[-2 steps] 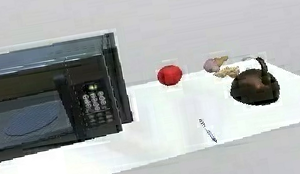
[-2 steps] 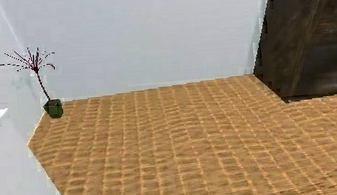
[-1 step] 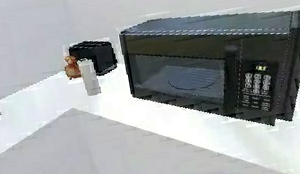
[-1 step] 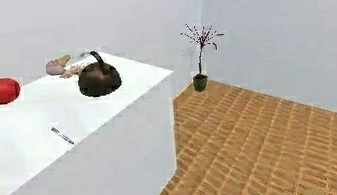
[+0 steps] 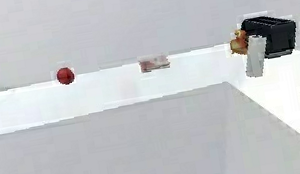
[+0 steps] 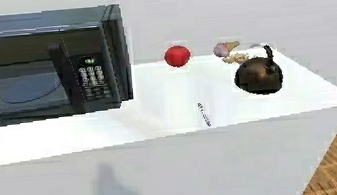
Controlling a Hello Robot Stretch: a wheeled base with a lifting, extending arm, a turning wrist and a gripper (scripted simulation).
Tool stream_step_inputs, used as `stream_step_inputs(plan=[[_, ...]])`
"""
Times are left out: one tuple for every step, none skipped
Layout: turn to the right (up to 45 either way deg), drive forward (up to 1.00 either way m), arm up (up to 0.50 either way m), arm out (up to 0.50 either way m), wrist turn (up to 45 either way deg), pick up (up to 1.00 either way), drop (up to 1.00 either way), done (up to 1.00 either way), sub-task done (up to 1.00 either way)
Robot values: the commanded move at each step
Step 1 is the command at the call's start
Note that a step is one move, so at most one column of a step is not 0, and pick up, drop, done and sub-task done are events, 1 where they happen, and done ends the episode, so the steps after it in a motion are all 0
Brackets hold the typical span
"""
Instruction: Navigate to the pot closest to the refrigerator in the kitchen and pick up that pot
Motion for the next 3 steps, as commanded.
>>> stream_step_inputs(plan=[[-45.0, 0.0, 0.0, 0.0, 0.0, 0.0, 0.0, 0.0, 0.0], [-15.0, 0.0, 0.0, 0.0, 0.0, 0.0, 0.0, 0.0, 0.0], [-3.0, 0.0, 0.0, 0.0, 0.0, 0.0, 0.0, 0.0, 0.0]])
